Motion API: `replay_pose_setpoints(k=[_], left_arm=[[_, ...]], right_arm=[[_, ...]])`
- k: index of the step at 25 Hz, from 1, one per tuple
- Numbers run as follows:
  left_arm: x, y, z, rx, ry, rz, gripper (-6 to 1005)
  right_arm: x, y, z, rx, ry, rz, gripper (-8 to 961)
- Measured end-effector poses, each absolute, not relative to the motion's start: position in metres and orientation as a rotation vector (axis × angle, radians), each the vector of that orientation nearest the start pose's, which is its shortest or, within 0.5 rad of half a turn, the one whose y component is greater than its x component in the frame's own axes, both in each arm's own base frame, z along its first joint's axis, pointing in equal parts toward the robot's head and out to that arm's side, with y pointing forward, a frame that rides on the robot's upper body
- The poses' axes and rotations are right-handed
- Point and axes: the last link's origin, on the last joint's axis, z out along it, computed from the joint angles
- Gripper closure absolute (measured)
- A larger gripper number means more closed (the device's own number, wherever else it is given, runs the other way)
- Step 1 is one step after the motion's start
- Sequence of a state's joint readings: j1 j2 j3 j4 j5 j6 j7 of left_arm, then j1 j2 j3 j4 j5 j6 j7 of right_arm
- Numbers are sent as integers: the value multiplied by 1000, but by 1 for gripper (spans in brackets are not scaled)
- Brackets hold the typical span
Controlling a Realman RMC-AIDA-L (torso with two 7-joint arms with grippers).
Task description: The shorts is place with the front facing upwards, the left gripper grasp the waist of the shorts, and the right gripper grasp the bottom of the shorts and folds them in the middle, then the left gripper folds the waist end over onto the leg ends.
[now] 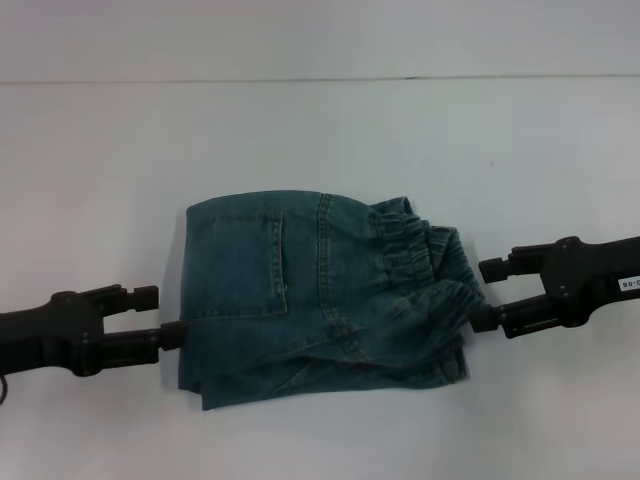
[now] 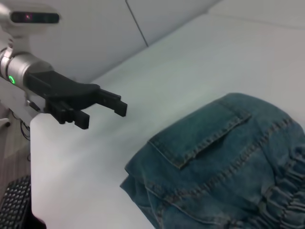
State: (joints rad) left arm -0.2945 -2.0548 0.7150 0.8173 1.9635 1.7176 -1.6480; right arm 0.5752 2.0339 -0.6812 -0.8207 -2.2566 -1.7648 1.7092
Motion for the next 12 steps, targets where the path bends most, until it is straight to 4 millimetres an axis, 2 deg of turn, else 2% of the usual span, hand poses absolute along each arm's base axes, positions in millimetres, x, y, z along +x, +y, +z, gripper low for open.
replay_pose_setpoints(k=[1, 12], left_arm=[[-307, 266, 33, -2645, -1054, -733, 124], [-302, 269, 31, -2655, -1055, -747, 125]], right_arm=[[259, 324, 30, -2921, 889, 397, 23], [262, 322, 28, -2903, 908, 404, 29]])
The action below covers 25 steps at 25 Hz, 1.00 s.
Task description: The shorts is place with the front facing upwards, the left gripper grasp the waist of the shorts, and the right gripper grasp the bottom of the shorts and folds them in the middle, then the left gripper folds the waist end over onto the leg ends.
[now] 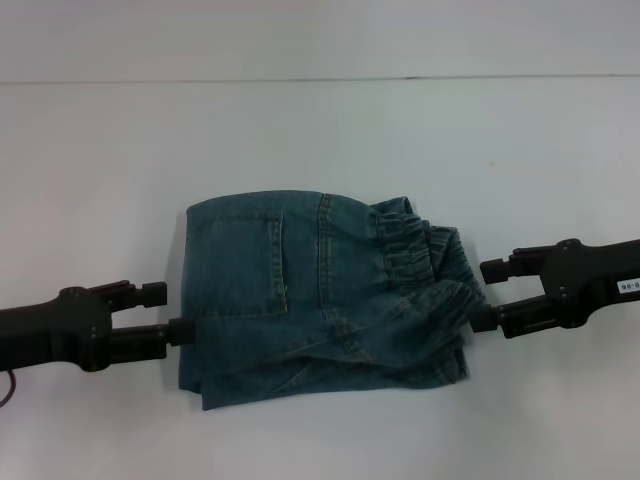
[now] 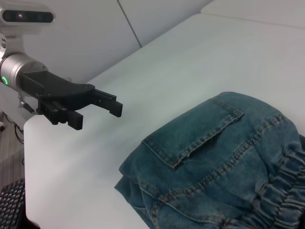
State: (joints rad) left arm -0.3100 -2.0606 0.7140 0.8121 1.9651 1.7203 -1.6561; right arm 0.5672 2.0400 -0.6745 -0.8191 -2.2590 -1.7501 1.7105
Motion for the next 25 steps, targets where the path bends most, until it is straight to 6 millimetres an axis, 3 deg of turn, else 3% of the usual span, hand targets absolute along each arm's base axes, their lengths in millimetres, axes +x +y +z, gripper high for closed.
replay_pose_setpoints(k=[25], left_arm=[[-291, 274, 32, -2668, -1051, -826, 124]], right_arm=[[262, 321, 24, -2899, 928, 421, 29]])
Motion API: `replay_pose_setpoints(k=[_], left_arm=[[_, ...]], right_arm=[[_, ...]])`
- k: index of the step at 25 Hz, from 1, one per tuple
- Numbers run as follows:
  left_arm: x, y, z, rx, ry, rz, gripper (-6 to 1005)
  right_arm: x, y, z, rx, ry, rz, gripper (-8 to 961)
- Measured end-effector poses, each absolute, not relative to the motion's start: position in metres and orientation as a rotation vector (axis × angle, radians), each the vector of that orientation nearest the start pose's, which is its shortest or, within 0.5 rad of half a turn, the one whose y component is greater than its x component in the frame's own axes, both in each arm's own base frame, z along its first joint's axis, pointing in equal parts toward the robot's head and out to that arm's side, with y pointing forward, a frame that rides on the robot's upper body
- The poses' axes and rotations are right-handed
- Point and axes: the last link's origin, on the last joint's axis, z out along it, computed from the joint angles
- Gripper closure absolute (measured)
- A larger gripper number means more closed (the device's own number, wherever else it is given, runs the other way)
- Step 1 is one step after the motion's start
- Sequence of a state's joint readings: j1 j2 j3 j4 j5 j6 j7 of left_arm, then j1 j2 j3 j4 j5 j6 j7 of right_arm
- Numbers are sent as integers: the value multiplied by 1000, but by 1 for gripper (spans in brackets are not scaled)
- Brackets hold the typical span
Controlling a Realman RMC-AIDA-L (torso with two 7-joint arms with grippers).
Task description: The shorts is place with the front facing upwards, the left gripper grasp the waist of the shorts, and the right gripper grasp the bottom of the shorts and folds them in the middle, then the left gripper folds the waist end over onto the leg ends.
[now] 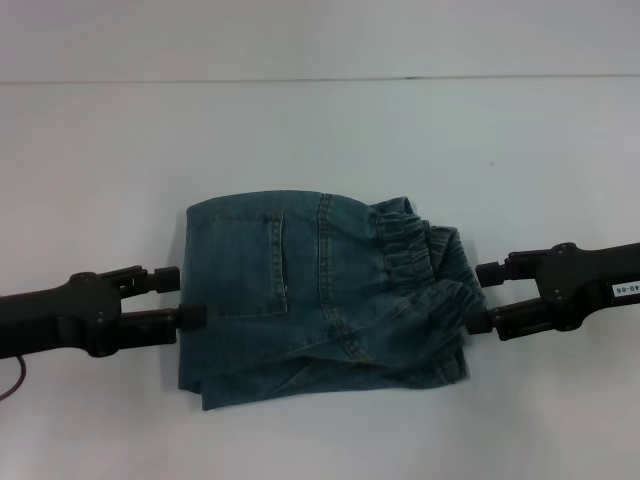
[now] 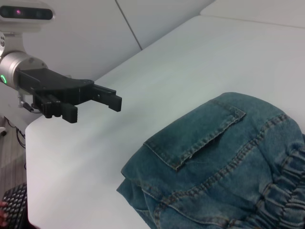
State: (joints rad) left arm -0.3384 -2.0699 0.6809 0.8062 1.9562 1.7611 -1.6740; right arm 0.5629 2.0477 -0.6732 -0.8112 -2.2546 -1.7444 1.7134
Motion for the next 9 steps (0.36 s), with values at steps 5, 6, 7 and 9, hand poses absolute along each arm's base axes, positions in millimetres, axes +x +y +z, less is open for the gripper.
replay_pose_setpoints(k=[5, 6, 7, 9], left_arm=[[-291, 273, 32, -2673, -1063, -824, 125], [-291, 273, 32, -2673, -1063, -823, 125], [-291, 273, 32, -2673, -1062, -823, 125], [-291, 274, 32, -2672, -1060, -825, 125]], right_arm=[[263, 321, 25, -2895, 927, 415, 29], [263, 322, 25, -2894, 926, 416, 29], [263, 322, 26, -2893, 925, 415, 29], [263, 323, 26, -2892, 922, 413, 29]])
